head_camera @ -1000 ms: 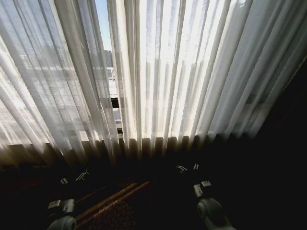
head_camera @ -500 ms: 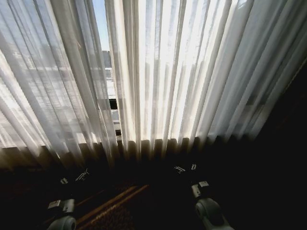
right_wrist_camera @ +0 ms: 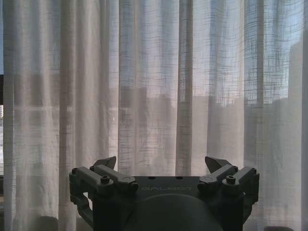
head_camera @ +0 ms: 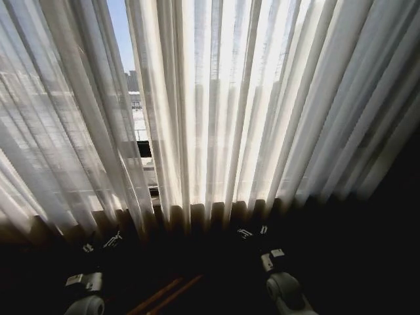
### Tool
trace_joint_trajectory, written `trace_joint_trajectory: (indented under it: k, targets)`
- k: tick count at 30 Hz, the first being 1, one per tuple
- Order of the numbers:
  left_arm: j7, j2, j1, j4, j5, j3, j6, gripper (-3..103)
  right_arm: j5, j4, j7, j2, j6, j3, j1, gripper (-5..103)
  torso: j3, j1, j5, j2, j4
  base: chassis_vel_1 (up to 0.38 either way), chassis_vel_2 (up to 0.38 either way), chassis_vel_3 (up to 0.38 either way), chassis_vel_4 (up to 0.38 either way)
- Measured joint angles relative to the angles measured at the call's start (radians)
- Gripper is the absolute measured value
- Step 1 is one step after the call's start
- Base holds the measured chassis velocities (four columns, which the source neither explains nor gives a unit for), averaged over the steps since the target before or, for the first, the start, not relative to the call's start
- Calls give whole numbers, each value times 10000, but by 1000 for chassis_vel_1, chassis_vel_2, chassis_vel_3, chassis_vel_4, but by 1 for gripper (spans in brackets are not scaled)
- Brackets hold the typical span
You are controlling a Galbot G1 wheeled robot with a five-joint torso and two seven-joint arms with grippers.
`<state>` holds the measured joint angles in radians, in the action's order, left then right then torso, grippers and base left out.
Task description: Open the curtains by pulling them apart, changing their state from closed to fully open.
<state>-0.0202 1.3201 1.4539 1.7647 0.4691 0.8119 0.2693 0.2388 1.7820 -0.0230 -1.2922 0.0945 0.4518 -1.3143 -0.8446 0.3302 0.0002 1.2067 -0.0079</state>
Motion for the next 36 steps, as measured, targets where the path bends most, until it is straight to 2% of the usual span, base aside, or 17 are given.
trace_joint_trajectory:
  k: [3, 7, 9, 14, 20, 32, 36]
  targets:
    - [0, 0, 0, 0, 0, 0, 0, 100, -17, -46, 6, -8, 37, -31, 29, 100, 4, -7, -8, 3, -3, -364, 375, 414, -398]
    - [0, 0, 1, 0, 0, 0, 0, 100, -115, -263, 63, -29, 228, -137, 149, 100, 2, -7, 0, 2, -3, -331, 333, 303, -375]
    - [0, 0, 0, 0, 0, 0, 0, 100, -168, -403, 9, -25, 385, -166, 244, 100, 3, -8, -12, 3, -4, -302, 321, 311, -351]
    - [0, 0, -1, -1, 0, 0, 0, 100, -385, -670, 207, -10, 472, -296, 575, 100, 0, 2, 0, -1, -1, -219, 264, 271, -251]
    - [-1, 0, -1, 0, 0, -1, 0, 100, -29, -1029, 450, -112, 808, -361, 953, 100, 1, -3, -2, -1, -2, -92, 68, 85, -30]
    - [-1, 0, 4, 0, 0, 1, 0, 100, 337, -1349, 22, -64, 878, -562, 1327, 100, 4, -12, -5, 6, -2, 5, -17, -4, 12]
    - [0, 0, 1, 0, 0, 0, 0, 100, 344, -1676, 336, -82, 1005, -675, 1654, 100, 2, -6, -4, 2, -2, -117, 45, 131, -53]
